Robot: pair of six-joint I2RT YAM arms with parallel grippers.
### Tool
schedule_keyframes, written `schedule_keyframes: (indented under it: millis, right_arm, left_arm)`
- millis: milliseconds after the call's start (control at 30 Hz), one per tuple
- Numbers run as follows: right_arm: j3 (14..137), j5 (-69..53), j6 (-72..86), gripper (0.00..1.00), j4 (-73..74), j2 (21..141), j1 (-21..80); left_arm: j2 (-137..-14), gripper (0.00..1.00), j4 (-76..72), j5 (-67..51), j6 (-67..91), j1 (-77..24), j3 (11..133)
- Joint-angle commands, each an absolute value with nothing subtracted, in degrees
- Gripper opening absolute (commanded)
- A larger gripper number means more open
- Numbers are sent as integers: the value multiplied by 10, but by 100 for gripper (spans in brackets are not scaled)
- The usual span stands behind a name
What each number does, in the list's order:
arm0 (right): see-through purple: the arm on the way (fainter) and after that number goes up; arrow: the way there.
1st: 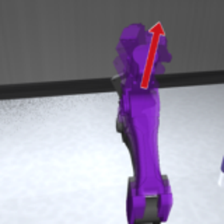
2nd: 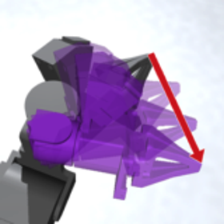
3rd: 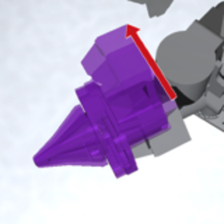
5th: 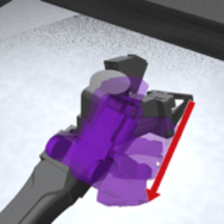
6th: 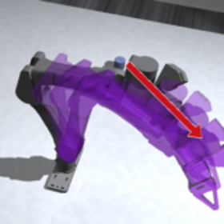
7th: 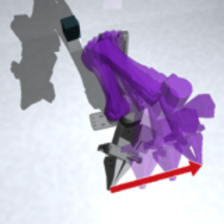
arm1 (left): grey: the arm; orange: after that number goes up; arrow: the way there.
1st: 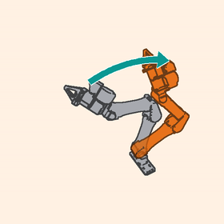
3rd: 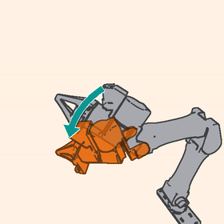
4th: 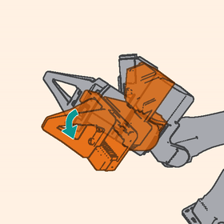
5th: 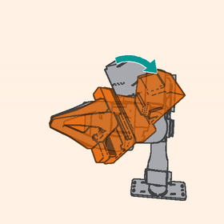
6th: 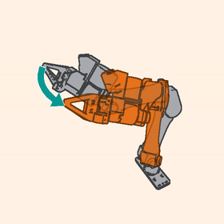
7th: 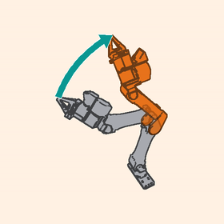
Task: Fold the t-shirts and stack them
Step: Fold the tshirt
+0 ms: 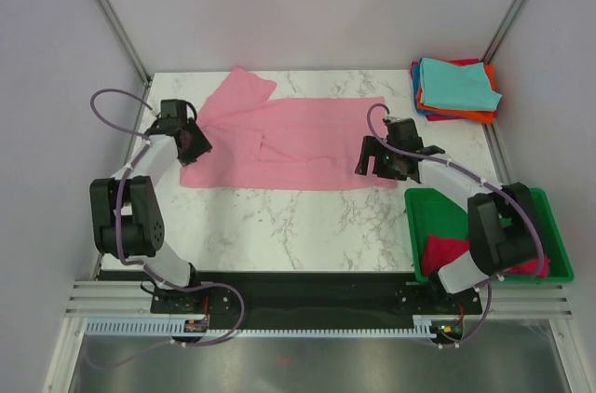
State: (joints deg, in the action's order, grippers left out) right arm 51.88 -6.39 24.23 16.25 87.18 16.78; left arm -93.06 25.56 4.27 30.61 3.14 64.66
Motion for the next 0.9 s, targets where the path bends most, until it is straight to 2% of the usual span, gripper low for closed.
schedule_keyframes:
  millis: [0,267,467,600,867]
  right_arm:
    - [536,-62,247,93,123,914,171]
    - [516,-43,250,93,114,962,170]
    - [438,-32,297,95,116,911,171]
    - [414,-4,312,96,127,870,171]
    - [422,-29,308,98,184,770,172]
  left_arm:
    - [-938,55,211,33,344,32,593]
    - [-958,53,192,61,374,43,534]
    - [-900,51,251,194,384,61,521]
    - [-858,50,273,207,387,83,510]
    - [-757,49,315,198,372,94,503]
